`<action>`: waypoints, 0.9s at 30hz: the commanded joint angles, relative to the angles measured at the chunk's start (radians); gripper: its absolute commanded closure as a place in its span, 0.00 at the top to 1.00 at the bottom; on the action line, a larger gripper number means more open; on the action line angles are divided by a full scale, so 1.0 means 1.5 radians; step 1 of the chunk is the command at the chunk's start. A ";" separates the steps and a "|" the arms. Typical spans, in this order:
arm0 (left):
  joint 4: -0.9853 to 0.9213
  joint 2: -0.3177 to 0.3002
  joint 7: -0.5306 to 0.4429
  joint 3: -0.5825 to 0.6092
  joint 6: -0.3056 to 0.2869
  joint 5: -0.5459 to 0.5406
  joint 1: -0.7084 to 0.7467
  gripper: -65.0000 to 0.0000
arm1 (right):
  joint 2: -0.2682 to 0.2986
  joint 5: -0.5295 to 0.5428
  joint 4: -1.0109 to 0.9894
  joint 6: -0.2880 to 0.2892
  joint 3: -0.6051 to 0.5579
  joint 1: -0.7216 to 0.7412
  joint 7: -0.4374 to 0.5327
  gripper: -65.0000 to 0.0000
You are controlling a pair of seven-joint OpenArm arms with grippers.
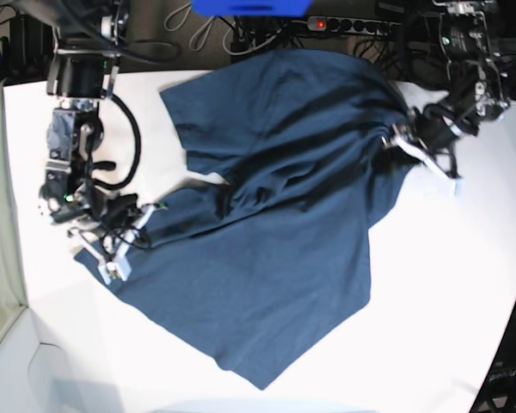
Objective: Layout the t-shirt on the table in an organized manner, then fold the t-shirt properly
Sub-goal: 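Grasp the shirt body with both grippers and drag it to smooth, then regrasp the shirt edges with both grippers and pull them outward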
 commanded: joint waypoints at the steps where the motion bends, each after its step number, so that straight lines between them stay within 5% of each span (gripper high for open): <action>1: 0.021 -0.008 -0.005 -0.009 -0.002 -0.015 -0.013 0.01 | 0.003 0.011 0.037 0.001 0.002 0.006 -0.007 0.00; 8: 0.008 0.008 -0.007 -0.017 0.003 -0.005 -0.140 0.01 | -0.067 0.012 0.241 0.004 -0.006 -0.097 -0.106 0.00; 15: -0.263 0.077 -0.016 0.033 0.003 0.138 -0.369 0.01 | -0.113 0.010 0.309 0.004 -0.128 -0.258 -0.096 0.00; 21: -0.533 0.128 -0.185 0.131 0.003 0.313 -0.515 0.01 | -0.110 0.007 0.287 0.001 -0.206 -0.341 -0.010 0.00; 27: -0.798 0.142 -0.345 0.182 0.004 0.363 -0.606 0.01 | -0.079 0.007 0.174 0.001 -0.190 -0.345 0.040 0.00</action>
